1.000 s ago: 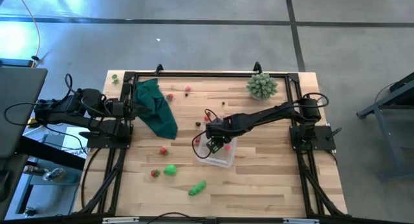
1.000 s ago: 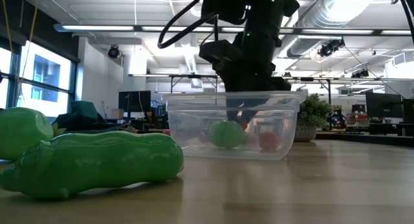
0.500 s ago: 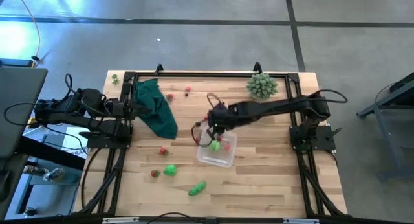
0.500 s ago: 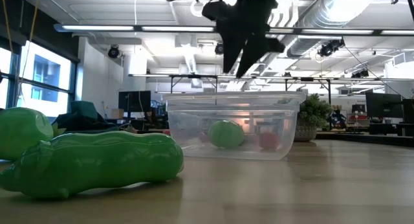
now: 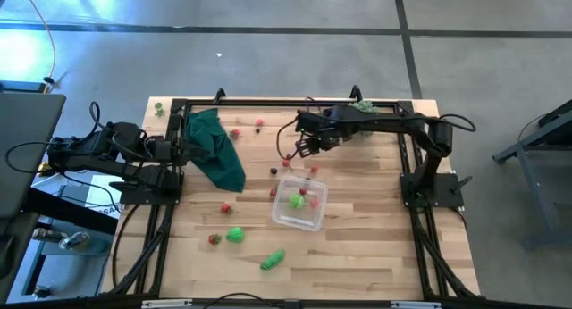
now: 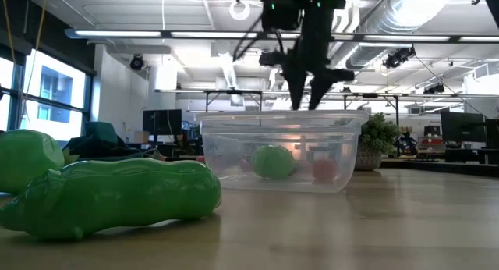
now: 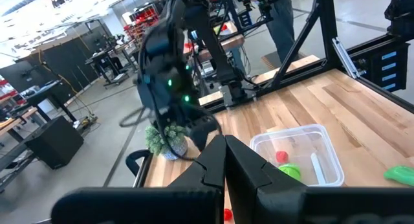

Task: Pick and placing Produce into tupperware
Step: Put the right red cherry into the container

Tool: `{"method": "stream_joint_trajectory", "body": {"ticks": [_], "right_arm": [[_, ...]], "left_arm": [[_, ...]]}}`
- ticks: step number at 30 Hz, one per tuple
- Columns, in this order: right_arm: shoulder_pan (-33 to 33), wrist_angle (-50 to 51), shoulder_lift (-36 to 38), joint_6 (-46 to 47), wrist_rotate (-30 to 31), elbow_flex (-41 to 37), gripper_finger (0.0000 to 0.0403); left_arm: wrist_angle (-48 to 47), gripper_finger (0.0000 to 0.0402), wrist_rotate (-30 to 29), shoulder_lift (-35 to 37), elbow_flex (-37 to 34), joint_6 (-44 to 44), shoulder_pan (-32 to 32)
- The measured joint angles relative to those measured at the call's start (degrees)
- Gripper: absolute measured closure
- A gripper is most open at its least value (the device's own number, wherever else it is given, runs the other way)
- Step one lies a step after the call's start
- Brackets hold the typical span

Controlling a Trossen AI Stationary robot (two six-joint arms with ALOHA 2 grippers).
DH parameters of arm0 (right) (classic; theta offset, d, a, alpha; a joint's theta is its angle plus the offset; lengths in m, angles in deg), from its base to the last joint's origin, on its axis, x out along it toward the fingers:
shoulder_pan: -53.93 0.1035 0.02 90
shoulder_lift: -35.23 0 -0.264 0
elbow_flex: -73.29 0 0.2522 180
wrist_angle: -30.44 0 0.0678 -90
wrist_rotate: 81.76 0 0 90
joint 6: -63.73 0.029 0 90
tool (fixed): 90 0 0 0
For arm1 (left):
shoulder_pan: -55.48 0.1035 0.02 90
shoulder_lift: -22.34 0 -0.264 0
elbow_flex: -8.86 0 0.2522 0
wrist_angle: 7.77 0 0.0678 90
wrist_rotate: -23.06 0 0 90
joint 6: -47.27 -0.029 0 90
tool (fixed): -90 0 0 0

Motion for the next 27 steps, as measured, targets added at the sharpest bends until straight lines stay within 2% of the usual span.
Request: {"method": "stream_joint_trajectory", "body": {"ticks": [6, 13, 19, 27], "right_arm": [[-0.6, -10.3, 0.0, 7.8, -6.3, -8.0, 0.0251], [-0.2, -19.9, 0.0, 15.6, -8.5, -14.8, 0.0251], [0.7, -22.2, -0.3, 18.5, -9.1, -17.3, 0.0251], [1.7, -22.0, -0.4, 21.2, -5.0, -17.6, 0.0251]], "left_arm": [[0.0, 0.0401, 0.0, 0.0, 0.0, 0.0, 0.0], [0.0, 0.0401, 0.0, 0.0, 0.0, 0.0, 0.0], [0.0, 0.0401, 0.0, 0.0, 0.0, 0.0, 0.0], [0.0, 0.0401, 0.0, 0.0, 0.0, 0.0, 0.0]]}}
